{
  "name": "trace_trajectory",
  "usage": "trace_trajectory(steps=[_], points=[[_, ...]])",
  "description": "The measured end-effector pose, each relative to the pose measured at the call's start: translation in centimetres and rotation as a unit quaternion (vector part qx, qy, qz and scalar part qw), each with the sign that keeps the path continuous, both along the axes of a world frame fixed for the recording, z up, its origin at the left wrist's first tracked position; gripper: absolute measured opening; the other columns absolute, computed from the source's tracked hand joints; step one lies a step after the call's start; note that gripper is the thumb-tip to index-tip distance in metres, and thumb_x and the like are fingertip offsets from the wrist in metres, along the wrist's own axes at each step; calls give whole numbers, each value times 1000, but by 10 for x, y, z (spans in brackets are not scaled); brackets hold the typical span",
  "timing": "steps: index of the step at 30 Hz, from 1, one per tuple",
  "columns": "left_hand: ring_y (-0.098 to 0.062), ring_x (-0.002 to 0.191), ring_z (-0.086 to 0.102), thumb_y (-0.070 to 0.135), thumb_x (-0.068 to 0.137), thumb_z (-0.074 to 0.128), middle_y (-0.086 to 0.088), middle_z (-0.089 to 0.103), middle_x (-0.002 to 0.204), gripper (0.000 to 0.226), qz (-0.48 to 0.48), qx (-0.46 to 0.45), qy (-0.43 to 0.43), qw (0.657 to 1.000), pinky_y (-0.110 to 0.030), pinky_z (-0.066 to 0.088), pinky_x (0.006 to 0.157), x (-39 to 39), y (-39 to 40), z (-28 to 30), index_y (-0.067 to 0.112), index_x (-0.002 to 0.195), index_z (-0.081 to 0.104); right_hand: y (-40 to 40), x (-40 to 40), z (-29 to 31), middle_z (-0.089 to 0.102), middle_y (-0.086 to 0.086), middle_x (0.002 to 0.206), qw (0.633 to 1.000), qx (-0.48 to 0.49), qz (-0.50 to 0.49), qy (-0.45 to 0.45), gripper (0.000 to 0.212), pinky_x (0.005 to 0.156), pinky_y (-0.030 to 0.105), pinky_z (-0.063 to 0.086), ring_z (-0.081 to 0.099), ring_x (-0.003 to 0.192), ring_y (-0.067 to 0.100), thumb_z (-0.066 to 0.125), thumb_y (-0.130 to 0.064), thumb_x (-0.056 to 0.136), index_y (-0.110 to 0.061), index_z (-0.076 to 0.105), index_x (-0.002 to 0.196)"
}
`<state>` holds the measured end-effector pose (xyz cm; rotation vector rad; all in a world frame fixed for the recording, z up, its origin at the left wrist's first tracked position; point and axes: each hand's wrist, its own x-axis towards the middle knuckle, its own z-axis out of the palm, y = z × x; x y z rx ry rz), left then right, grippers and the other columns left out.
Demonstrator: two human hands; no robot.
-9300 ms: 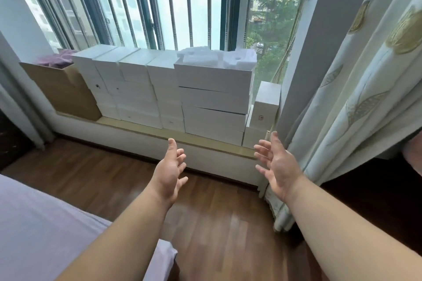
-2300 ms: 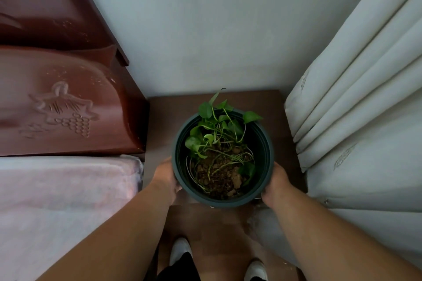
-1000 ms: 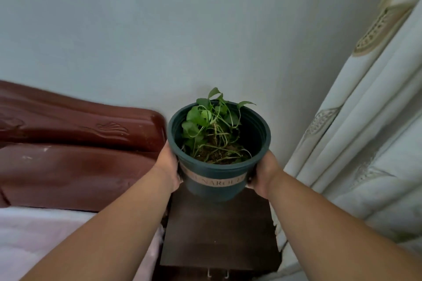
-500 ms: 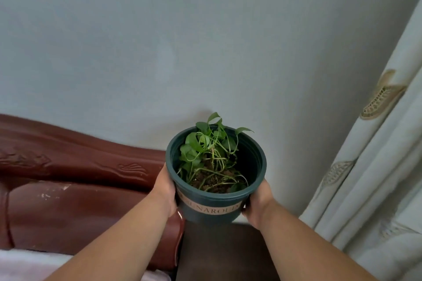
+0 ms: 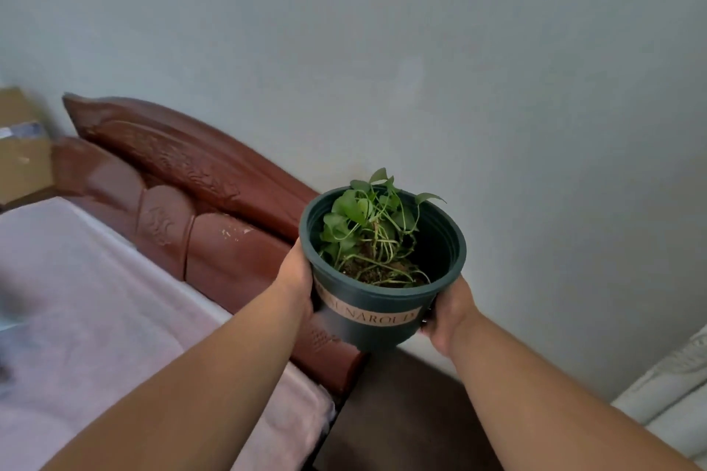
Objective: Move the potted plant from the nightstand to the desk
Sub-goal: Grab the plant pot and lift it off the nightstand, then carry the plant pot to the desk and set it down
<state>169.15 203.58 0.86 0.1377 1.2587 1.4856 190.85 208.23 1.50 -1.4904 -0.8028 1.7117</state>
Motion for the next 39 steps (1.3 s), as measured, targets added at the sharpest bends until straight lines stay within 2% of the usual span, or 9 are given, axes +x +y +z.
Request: trace_trajectory(steps=[2,3,6,10,19,29,32,36,39], points=[[-36,103,88,72,101,62,-12,92,116,67,39,5,-1,999,-46,73,90,-4,-26,3,14,119,91,-13,-9,10,89,13,94,999,-9,39,11,61,54,39,65,86,72,33,53,-69,100,-17,82,113],[-36,107,87,73,101,61,-12,91,118,68,55,7,1,998,-46,72,92,-5,-37,5,15,120,91,-17,-14,14,89,13,99,998,-9,54,16,61,57,39,66,87,78,34,53,-70,100,-18,82,115],[-31,85,91,78,98,60,-10,93,108,68,113,26,-1,993,-41,73,66,-18,-88,10,20,94,96,-38,-40,24,83,15,127,995,10,103,10,67,94,50,63,75,119,36,53,-74,100,-20,82,126],[-27,73,90,74,98,60,-8,93,97,64,186,11,24,982,-39,70,58,-50,-170,22,23,82,95,-90,-93,31,83,15,126,982,14,190,15,68,108,55,59,74,121,37,53,-74,100,-18,83,125],[-28,82,90,74,101,53,-9,93,108,65,343,6,52,938,-38,71,63,-114,-372,45,26,90,96,-233,-213,50,84,14,122,929,33,369,21,65,104,59,61,75,116,41,46,-68,105,-17,79,129],[-31,82,91,73,102,56,-9,93,106,65,501,-37,72,862,-39,71,61,-172,-640,61,22,118,91,-477,-331,60,88,12,110,863,25,503,50,54,75,46,63,75,109,38,43,-58,113,-22,82,121],[-34,93,90,72,104,56,-9,93,111,65,539,-35,81,838,-39,72,64,-188,-726,61,20,122,90,-556,-366,58,85,13,118,842,30,536,54,52,81,50,64,73,113,39,43,-55,113,-21,80,123],[-29,76,90,70,105,57,-10,93,104,62,588,-35,91,803,-38,69,54,-197,-820,58,19,114,91,-646,-401,50,89,9,98,816,22,574,63,55,95,57,63,75,113,40,44,-56,111,-18,82,119],[-28,78,90,71,104,56,-10,93,105,63,625,-27,84,776,-37,70,56,-191,-889,51,22,97,95,-714,-422,46,89,11,107,783,13,619,58,54,96,55,64,77,113,40,46,-55,109,-17,83,120]])
